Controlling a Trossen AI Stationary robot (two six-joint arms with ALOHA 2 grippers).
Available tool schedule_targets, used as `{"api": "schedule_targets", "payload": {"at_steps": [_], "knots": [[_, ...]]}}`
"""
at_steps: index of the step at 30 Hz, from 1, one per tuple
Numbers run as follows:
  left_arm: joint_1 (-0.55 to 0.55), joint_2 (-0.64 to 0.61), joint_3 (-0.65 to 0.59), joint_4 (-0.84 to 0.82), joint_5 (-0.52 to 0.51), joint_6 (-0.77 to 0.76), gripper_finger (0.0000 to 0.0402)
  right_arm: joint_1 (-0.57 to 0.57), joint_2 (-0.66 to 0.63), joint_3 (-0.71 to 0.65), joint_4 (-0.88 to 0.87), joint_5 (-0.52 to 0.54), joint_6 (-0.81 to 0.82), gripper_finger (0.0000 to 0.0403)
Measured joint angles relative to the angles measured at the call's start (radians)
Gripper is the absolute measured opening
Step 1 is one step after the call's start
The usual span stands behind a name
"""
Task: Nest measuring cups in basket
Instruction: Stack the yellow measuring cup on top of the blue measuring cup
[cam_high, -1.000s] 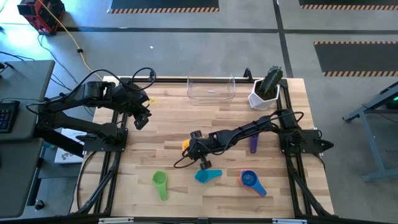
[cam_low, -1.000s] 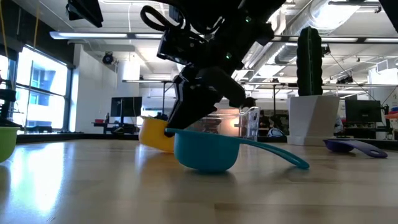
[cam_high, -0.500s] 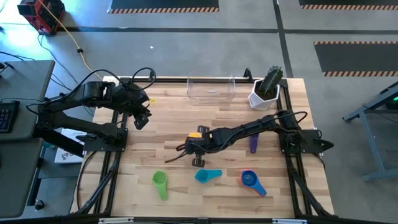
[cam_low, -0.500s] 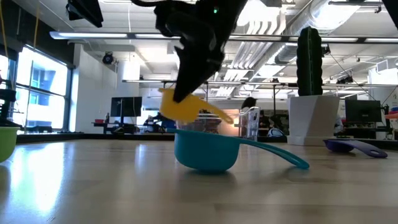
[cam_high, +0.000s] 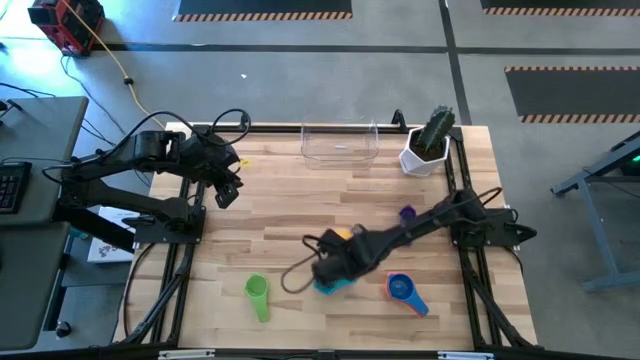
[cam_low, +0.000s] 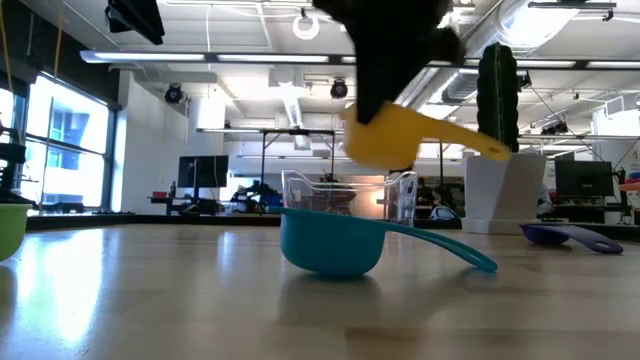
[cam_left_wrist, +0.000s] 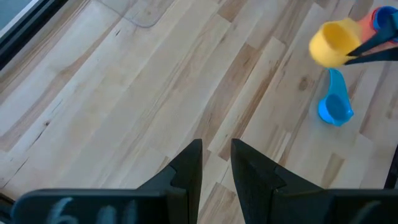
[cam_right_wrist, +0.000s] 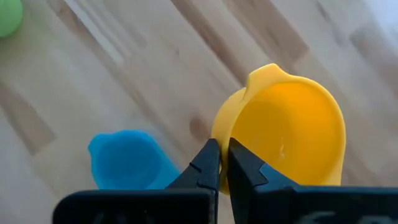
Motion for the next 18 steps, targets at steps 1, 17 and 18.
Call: {"api": "schedule_targets", "payload": {"at_steps": [1, 17, 18], "knots": [[0.000, 0.000, 0.000, 0.000, 0.000, 0.000, 0.0076, 0.018, 0.000, 0.000, -0.013, 0.002, 0.038, 0.0001], [0.000, 0.000, 0.000, 0.000, 0.000, 0.000, 0.0076, 0.260, 0.000, 0.000, -0.293, -0.051, 0.654, 0.0001], [0.000, 0.000, 0.000, 0.000, 0.000, 0.000, 0.0076, 0.273, 0.000, 0.000, -0.307, -0.061, 0.686, 0.0001]]}}
